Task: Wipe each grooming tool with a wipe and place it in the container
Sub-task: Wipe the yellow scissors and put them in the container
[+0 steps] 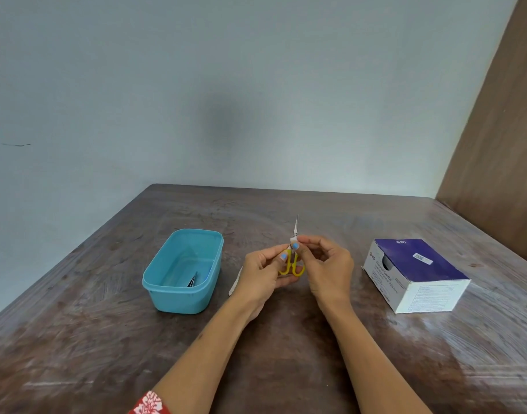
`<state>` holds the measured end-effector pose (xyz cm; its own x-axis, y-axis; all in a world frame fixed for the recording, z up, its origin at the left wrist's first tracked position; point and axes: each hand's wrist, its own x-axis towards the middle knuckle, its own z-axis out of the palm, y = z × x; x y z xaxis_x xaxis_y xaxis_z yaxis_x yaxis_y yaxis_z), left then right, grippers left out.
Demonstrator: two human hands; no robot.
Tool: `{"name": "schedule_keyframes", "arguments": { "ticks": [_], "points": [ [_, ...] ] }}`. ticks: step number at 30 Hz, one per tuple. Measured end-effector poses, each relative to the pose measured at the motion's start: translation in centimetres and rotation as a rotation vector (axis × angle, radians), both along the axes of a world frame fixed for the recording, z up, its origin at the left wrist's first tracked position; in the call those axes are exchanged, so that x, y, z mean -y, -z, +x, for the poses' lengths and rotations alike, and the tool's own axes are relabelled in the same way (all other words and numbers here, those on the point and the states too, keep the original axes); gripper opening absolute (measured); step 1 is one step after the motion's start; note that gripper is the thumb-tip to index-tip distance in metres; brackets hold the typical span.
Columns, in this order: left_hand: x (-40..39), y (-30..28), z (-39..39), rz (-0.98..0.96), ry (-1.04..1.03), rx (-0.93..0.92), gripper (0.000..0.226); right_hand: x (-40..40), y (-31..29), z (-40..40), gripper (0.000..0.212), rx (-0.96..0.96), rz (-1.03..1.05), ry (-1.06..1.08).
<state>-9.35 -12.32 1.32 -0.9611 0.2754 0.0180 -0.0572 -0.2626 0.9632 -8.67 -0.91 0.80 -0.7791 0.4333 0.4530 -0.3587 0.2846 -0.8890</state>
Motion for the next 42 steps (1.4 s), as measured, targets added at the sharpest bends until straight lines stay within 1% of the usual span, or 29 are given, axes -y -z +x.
{"name": "schedule_keyframes", "arguments": {
  "ticks": [3,6,8,11,16,21,23,25,27,32,35,38,42],
  "points": [
    [0.1,-0.1,-0.1,0.050,-0.084,0.004,0.024,-0.1,0.0,0.0,0.022,0.009,0.049,0.013],
    [0.5,-0.2,-0.6,0.130,-0.151,0.054,0.023,-0.3,0.1,0.0,0.024,0.031,0.069,0.001],
    [0.5,-0.2,-0.7,0.124,-0.123,0.059,0.024,-0.1,0.1,0.1,0.027,0.007,0.087,0.005],
    [0.2,-0.1,-0.3,0.093,-0.068,0.045,0.025,0.2,0.0,0.1,0.021,-0.039,0.152,0.022],
    [0.7,-0.3,-0.7,0.186,-0.108,0.099,0.022,-0.1,0.2,0.0,0.020,0.030,0.087,-0.032],
    [0.6,-0.5,-0.6,0.208,-0.068,0.095,0.022,0.2,0.1,0.3,0.016,-0.031,0.201,0.029],
    [0.6,-0.4,-0.6,0.242,-0.081,0.098,0.021,0.1,0.2,0.2,0.015,-0.004,0.160,0.017],
    [0.8,-0.5,-0.8,0.261,-0.100,0.100,0.021,0.0,0.4,0.0,0.010,0.074,0.107,-0.008],
    [0.9,-0.4,-0.9,0.249,-0.117,0.100,0.021,0.0,0.5,-0.1,0.008,0.123,0.107,-0.010],
    [0.6,-0.5,-0.6,0.243,-0.077,0.107,0.020,0.3,-0.1,0.2,0.015,-0.010,0.181,0.051],
    [0.8,-0.6,-0.7,0.283,-0.082,0.110,0.021,0.2,0.1,0.2,0.010,0.065,0.123,0.025],
    [1.0,-0.5,-1.0,0.279,-0.102,0.116,0.024,0.2,0.3,0.2,0.008,0.144,0.151,0.027],
    [0.8,-0.6,-0.8,0.288,-0.072,0.129,0.022,0.4,-0.2,0.3,0.010,0.050,0.121,0.059]
  ]
}}
